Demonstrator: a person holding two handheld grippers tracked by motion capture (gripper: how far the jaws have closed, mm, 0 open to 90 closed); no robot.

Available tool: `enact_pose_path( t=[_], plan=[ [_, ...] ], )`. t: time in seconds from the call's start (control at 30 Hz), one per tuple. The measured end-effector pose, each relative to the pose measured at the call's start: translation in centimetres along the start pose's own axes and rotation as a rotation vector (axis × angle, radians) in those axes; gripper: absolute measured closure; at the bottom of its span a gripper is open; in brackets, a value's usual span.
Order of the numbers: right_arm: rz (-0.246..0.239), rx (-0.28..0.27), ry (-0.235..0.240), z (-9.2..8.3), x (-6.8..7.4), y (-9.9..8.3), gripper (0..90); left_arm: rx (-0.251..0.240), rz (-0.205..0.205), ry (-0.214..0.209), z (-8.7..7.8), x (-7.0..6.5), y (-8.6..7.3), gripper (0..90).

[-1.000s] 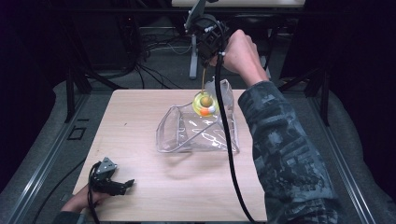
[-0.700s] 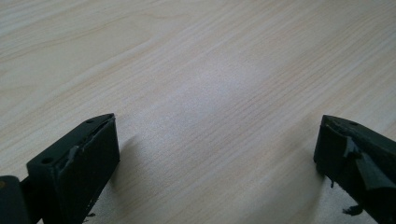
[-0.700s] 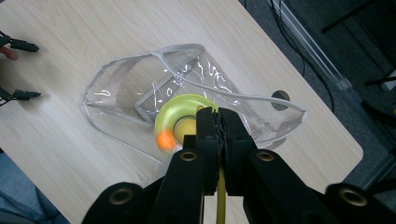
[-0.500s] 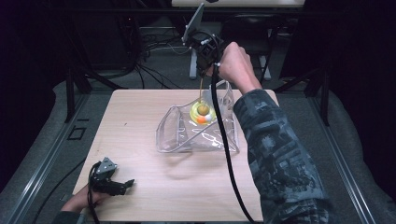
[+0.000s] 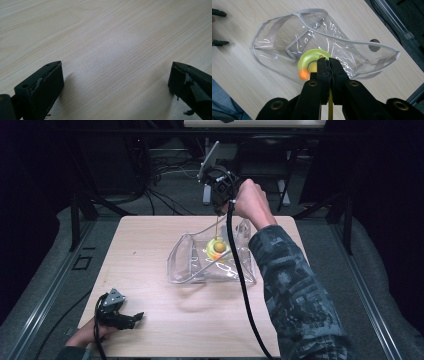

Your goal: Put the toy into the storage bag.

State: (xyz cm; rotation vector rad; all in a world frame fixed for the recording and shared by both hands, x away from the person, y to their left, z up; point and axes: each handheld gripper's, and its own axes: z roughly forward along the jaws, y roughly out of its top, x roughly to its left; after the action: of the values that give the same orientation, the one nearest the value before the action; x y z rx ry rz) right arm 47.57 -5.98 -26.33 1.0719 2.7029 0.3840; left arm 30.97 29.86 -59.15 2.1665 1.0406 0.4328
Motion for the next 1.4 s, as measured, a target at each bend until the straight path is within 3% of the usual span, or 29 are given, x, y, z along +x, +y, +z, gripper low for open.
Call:
enact_pose_path(
  t=[1.4],
  plan=[
    [0.072, 0.079, 0.019, 4.8, -1.9, -3.3, 87.4, -0.001, 0.0, 0.0, 0.0, 0.0, 0.0, 0.3]
  ],
)
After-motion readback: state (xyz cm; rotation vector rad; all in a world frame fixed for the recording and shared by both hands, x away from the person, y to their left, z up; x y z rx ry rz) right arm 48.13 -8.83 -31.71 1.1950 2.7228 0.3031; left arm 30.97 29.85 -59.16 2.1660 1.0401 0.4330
